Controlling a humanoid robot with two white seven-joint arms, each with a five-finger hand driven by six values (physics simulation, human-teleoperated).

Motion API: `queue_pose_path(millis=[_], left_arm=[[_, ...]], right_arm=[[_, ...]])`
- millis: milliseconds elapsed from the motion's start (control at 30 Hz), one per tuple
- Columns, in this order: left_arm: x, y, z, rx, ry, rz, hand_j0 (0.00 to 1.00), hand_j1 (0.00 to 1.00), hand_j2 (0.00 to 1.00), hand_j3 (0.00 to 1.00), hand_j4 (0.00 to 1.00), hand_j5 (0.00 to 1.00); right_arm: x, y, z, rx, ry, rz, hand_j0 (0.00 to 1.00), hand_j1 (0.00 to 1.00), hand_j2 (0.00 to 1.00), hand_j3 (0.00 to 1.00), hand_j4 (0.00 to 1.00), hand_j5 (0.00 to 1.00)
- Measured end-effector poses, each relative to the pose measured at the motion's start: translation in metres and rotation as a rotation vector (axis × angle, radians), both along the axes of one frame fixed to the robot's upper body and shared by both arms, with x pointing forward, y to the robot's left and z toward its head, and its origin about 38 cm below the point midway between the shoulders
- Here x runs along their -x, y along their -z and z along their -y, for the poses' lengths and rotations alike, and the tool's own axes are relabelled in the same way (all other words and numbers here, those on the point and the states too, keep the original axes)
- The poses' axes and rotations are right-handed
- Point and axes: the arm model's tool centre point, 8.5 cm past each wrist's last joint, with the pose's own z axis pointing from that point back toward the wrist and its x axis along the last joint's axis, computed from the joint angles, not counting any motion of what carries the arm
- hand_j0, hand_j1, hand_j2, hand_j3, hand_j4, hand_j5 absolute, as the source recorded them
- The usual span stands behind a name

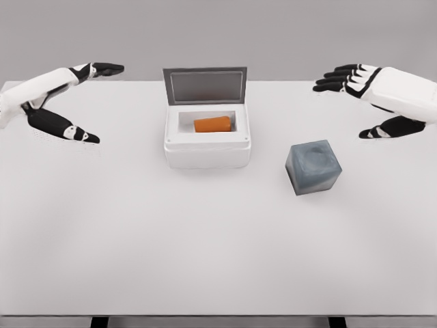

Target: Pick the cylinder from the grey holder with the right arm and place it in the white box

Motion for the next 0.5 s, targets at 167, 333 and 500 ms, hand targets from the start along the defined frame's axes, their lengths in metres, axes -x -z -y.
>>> queue_pose_path(millis=[167,333,500], left_arm=[[-0.038,0.004,0.002,0.061,-0.121,-0.161,1.00,1.00,1.00,1.00,1.00,1.00],[-0.064,0.031,0.012,0.056,-0.176,-0.299,1.00,1.00,1.00,1.00,1.00,1.00],[-0.077,0.042,0.018,0.048,-0.208,-0.365,1.00,1.00,1.00,1.00,1.00,1.00]], right_arm=[[0.015,0.050,0.001,-0.075,0.009,-0.107,1.00,1.00,1.00,1.00,1.00,1.00],[0.015,0.050,0.014,-0.134,0.059,-0.087,0.99,0.99,0.99,0.99,0.99,0.99],[0.013,0.048,0.022,-0.154,0.089,-0.075,1.00,1.00,1.00,1.00,1.00,1.00]])
